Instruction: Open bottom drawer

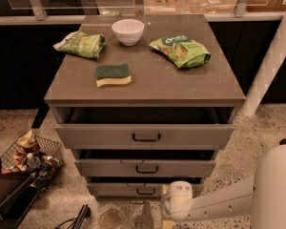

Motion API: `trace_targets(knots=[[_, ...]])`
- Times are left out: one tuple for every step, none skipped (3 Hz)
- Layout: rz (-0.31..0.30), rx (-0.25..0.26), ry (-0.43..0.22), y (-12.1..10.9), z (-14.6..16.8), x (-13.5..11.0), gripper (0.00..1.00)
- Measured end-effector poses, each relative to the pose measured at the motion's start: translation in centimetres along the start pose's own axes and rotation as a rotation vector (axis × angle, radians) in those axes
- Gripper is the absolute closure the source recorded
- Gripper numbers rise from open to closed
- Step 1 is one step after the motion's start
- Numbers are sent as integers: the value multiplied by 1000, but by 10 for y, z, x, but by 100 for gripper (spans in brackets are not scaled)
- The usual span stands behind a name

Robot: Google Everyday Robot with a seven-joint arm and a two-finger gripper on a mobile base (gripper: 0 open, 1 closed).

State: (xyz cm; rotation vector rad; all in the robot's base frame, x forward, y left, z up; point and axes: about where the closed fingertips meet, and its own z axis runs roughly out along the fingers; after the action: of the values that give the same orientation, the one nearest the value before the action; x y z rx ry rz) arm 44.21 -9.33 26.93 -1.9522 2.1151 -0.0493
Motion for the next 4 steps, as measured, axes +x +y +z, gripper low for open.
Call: trace_targets(knots=[[3, 4, -49, -2, 14, -9, 0], [-3, -10, -97, -3, 33, -23, 0], [-12, -35, -131, -1, 50, -34, 0], [-24, -74, -159, 2, 70, -46, 0]])
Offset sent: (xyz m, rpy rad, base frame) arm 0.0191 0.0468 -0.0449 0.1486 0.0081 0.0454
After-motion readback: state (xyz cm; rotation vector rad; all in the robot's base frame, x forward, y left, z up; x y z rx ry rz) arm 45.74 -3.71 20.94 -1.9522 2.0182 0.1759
